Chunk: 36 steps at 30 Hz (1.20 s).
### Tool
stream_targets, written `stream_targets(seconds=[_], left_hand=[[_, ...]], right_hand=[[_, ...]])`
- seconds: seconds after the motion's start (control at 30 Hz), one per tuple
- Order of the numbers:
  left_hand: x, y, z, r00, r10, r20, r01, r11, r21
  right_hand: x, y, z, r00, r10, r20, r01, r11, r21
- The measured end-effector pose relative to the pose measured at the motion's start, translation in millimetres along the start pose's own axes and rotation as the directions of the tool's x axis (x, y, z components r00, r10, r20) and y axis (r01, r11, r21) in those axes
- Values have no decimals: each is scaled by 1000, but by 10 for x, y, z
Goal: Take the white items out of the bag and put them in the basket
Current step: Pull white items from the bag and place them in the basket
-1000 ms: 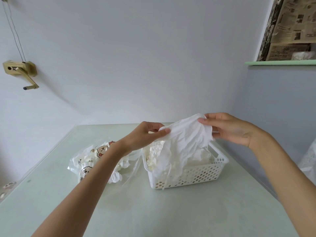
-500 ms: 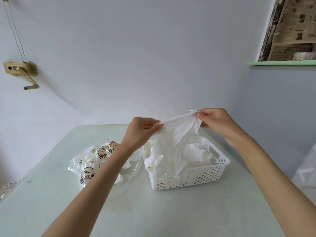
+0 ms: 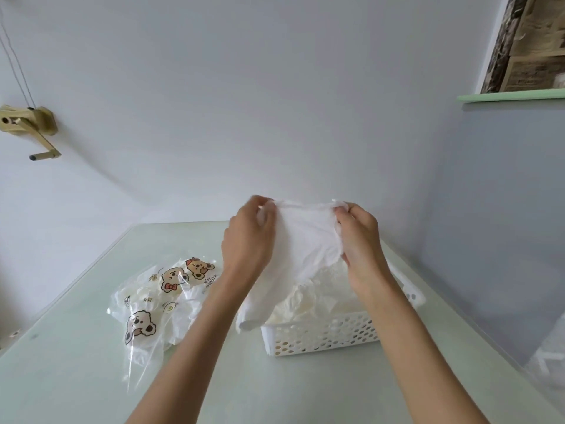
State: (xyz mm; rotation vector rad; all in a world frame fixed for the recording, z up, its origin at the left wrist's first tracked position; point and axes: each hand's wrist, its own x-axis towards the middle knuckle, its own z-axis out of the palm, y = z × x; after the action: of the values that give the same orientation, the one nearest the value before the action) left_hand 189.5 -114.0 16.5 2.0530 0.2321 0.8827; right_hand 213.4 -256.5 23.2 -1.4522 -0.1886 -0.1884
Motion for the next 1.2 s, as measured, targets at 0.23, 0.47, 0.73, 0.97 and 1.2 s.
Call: stream_targets(seconds=[0.23,0.47,0.73,0.97,1.2], left_hand=[[260,-371,828,885,71,460,-287,861,420],[318,-519,1127,817,237,525,-536,645,544],[388,-373,823,881,263,392,-427,799,423],[24,-361,505,613,200,764,-605,741,292],[-74,-508,448,510,-64,858,-554,739,384]], right_hand=[[527,815,-724,999,45,-12,-39,658,-752],[596,926,-849,990,-58,125,134,192,-972],[601,884,-860,984,-69,164,175,199,-964],[395,647,-679,951,-155,269,308,592,-745],[402,883,-671,925,216,312,252,265,-931]])
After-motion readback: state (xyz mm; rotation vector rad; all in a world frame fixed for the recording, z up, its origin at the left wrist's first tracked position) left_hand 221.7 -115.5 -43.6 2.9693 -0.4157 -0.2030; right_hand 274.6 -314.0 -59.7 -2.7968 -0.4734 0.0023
